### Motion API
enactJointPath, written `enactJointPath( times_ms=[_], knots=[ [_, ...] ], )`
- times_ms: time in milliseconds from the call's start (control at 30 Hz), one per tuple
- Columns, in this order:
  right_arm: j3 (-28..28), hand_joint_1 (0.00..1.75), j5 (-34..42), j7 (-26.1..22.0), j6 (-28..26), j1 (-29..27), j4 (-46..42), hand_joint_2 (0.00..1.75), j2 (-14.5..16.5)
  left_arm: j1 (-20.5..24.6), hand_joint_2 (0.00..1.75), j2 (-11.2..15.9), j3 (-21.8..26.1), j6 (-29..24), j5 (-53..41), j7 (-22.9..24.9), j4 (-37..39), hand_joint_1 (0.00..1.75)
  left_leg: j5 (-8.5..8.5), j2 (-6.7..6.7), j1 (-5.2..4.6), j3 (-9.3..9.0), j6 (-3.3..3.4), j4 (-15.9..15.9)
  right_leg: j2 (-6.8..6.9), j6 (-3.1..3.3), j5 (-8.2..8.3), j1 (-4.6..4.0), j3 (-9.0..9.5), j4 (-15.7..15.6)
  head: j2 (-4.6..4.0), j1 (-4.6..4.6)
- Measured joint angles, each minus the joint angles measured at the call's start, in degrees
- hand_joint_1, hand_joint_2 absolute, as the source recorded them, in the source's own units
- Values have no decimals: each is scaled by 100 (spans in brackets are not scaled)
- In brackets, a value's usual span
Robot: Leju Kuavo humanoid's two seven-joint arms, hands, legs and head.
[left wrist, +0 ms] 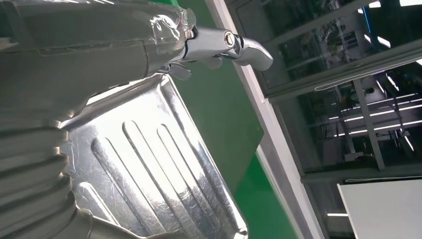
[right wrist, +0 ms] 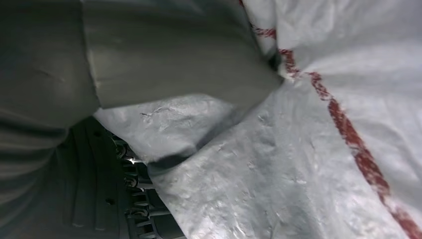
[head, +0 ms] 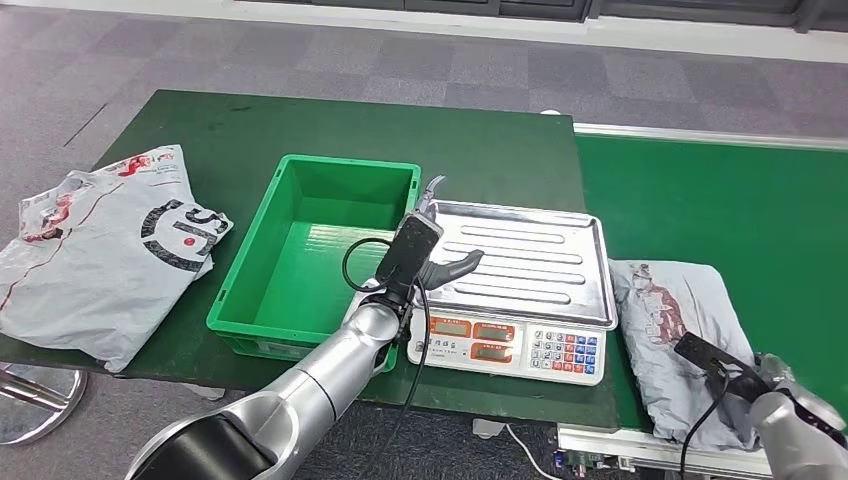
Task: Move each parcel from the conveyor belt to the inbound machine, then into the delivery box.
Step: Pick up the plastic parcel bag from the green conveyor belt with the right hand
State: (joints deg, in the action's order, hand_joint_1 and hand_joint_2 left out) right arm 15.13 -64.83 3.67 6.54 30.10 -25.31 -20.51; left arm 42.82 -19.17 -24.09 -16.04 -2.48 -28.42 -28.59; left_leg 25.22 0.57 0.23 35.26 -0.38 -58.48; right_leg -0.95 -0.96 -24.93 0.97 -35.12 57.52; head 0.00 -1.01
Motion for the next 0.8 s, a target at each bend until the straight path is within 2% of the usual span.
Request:
enactJointPath(
  times_ms=[467,600,800],
  knots=[
    [-117,77,-4,-38,31,217,249,175,-21,0,175,0,79,-1,-18,-4,2,0,0,0,2,-25,-1,0,2,1,2,-3,25,0,0,-2],
    [-119,175,-3,-59,56,230,273,175,-21,0,175,0,98,-1,-29,-4,2,0,0,3,1,-25,0,0,4,1,2,-1,30,-1,0,-1],
    [-138,175,-36,-218,348,294,334,175,32,-1,175,-7,101,8,-87,-5,1,0,-3,18,-1,-23,3,0,18,0,1,0,34,1,0,0]
  ],
)
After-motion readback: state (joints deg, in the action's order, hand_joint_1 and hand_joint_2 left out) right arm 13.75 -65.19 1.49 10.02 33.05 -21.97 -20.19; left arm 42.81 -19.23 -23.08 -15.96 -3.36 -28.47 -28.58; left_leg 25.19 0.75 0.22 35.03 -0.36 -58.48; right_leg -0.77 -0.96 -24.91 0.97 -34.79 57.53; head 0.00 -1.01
